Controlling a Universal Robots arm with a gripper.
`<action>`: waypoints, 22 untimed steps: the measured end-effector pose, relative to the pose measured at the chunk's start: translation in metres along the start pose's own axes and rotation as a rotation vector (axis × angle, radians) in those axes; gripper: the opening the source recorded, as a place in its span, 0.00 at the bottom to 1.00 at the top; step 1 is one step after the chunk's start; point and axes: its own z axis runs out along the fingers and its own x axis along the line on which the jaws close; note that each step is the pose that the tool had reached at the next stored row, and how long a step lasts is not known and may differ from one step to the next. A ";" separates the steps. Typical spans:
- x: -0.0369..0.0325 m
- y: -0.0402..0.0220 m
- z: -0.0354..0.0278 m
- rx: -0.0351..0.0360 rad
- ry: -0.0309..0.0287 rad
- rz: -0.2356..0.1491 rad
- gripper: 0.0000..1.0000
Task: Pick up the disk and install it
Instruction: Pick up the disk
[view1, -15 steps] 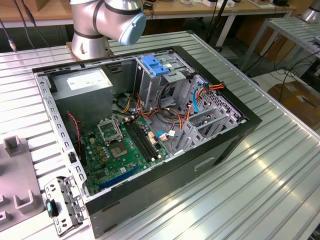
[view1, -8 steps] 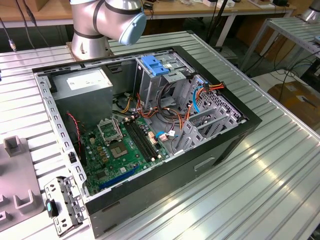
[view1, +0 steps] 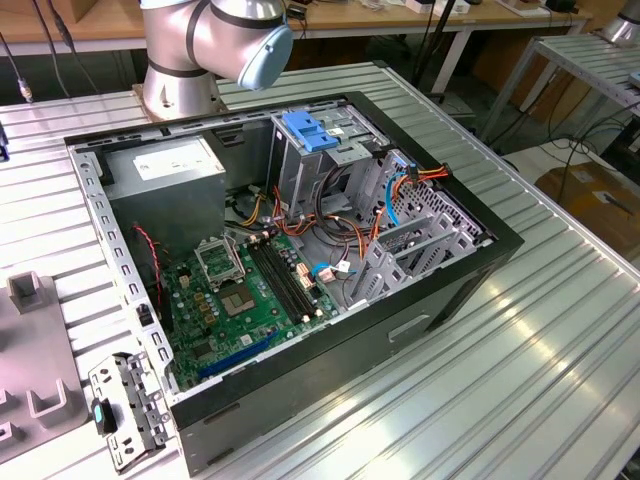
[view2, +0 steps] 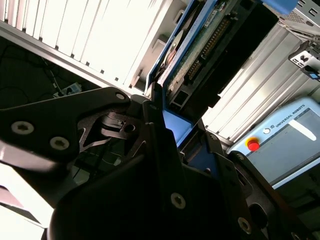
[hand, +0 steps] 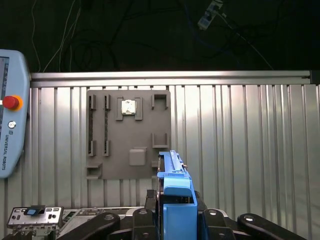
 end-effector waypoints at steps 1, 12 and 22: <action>0.0000 -0.0001 0.0000 0.0000 0.0000 0.000 0.37; -0.0002 -0.0049 -0.0003 0.0000 0.0000 0.000 0.37; -0.0003 -0.0103 -0.0006 -0.0001 0.0000 0.000 0.37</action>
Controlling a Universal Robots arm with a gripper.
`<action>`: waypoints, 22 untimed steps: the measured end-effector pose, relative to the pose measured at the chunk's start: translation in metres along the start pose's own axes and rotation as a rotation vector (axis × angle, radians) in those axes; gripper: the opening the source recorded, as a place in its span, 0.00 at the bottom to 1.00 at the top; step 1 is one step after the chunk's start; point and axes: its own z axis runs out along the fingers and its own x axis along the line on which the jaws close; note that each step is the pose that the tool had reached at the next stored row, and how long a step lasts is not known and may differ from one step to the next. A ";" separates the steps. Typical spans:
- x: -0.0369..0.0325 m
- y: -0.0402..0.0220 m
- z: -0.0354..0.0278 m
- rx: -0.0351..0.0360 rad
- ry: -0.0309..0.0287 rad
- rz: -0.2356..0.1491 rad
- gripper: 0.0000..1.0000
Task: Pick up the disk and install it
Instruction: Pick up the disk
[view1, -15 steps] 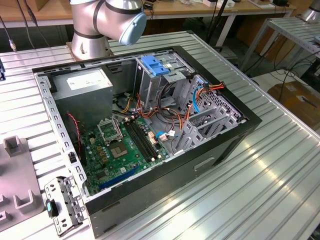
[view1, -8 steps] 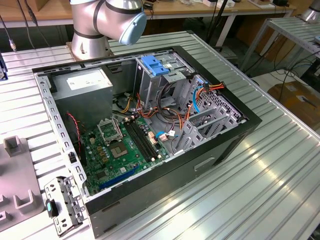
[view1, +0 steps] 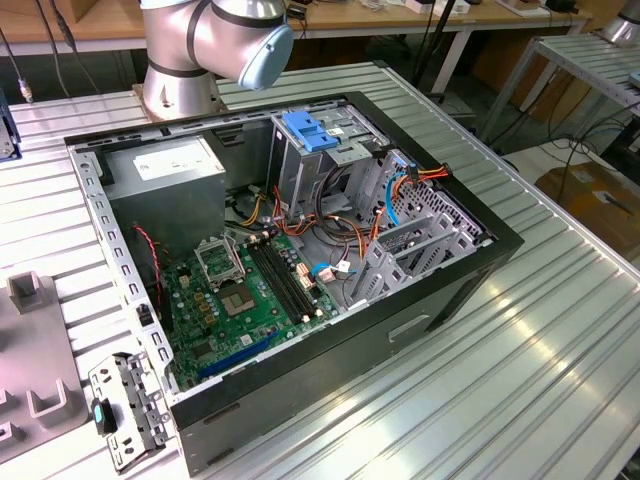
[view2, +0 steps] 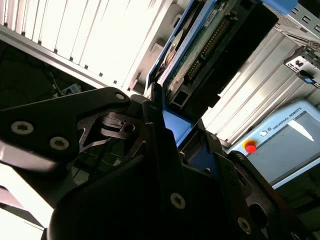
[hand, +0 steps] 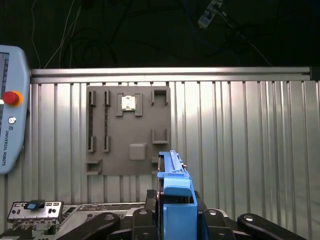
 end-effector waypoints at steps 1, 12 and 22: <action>0.0000 -0.0011 0.0000 0.0001 0.0000 0.000 0.37; -0.0002 -0.0065 -0.0004 0.0000 0.0000 0.000 0.37; -0.0004 -0.0123 -0.0007 0.0001 0.0000 0.000 0.37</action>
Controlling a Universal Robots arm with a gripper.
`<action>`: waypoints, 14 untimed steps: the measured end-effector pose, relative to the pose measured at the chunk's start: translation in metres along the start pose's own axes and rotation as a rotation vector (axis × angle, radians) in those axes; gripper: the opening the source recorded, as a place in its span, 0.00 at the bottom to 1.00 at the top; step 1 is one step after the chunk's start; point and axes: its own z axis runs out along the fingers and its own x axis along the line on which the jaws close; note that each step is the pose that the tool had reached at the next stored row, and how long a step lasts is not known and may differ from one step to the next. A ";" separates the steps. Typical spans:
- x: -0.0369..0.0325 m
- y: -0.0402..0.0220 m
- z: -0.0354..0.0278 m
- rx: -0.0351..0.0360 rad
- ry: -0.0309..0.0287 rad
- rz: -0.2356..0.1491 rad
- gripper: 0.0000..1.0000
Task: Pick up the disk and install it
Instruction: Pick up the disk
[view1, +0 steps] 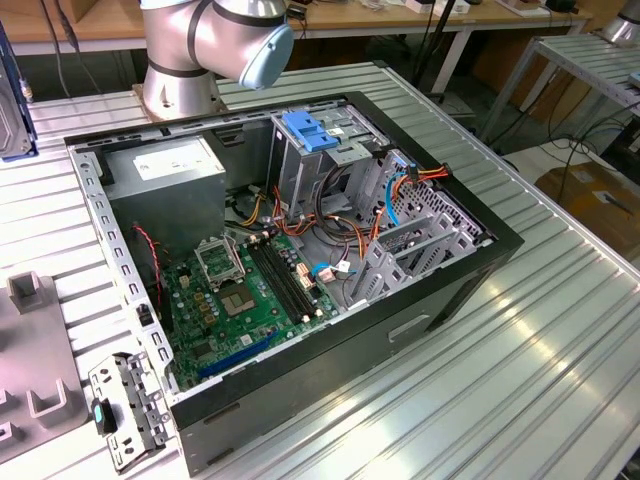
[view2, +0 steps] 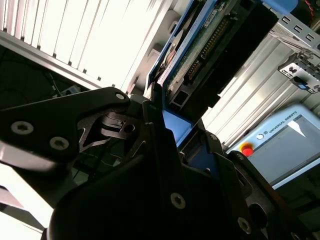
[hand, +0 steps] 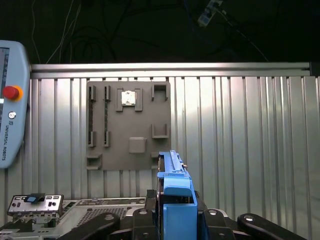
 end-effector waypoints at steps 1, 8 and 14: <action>0.0000 -0.0006 -0.0001 0.0000 0.0000 0.000 0.37; -0.0001 -0.0054 -0.0003 0.0000 0.0000 0.000 0.37; -0.0002 -0.0086 -0.0005 0.0000 0.0000 0.000 0.37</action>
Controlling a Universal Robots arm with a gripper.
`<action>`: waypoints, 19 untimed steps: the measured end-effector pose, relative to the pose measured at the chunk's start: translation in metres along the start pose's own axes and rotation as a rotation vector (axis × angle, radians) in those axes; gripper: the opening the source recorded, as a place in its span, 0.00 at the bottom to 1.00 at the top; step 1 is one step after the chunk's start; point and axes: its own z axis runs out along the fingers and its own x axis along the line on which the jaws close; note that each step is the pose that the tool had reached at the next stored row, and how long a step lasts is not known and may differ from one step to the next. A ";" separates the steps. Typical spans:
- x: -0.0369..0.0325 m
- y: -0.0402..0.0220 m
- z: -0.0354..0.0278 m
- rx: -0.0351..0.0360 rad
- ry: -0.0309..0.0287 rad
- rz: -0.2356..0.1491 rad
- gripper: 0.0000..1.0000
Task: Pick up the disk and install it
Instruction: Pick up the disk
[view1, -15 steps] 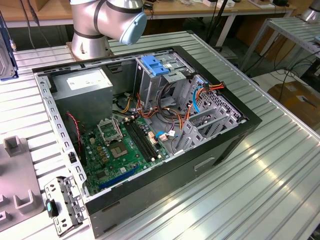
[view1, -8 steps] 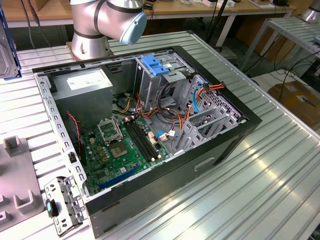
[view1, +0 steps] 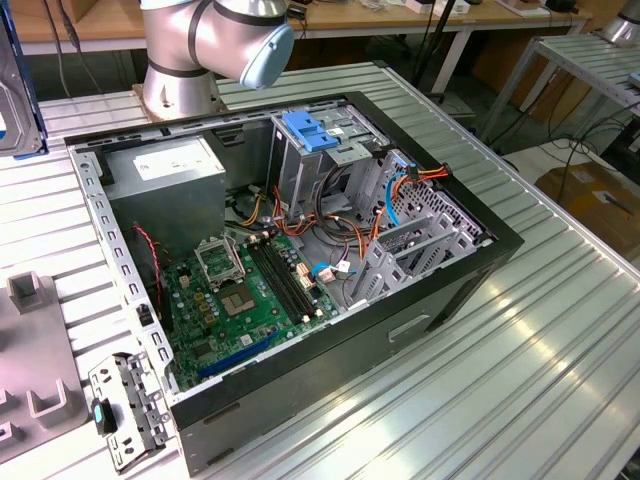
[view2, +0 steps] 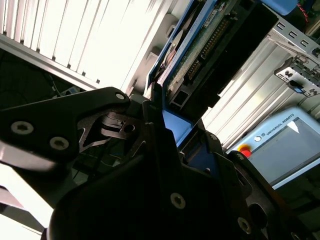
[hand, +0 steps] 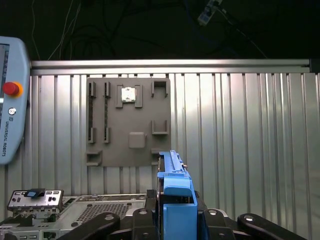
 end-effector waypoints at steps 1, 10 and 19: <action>0.0000 -0.0006 0.0000 0.0000 0.0000 0.000 0.37; -0.0002 -0.0070 -0.0004 0.0000 0.0000 0.000 0.37; -0.0004 -0.0142 -0.0008 0.0000 0.0000 0.000 0.37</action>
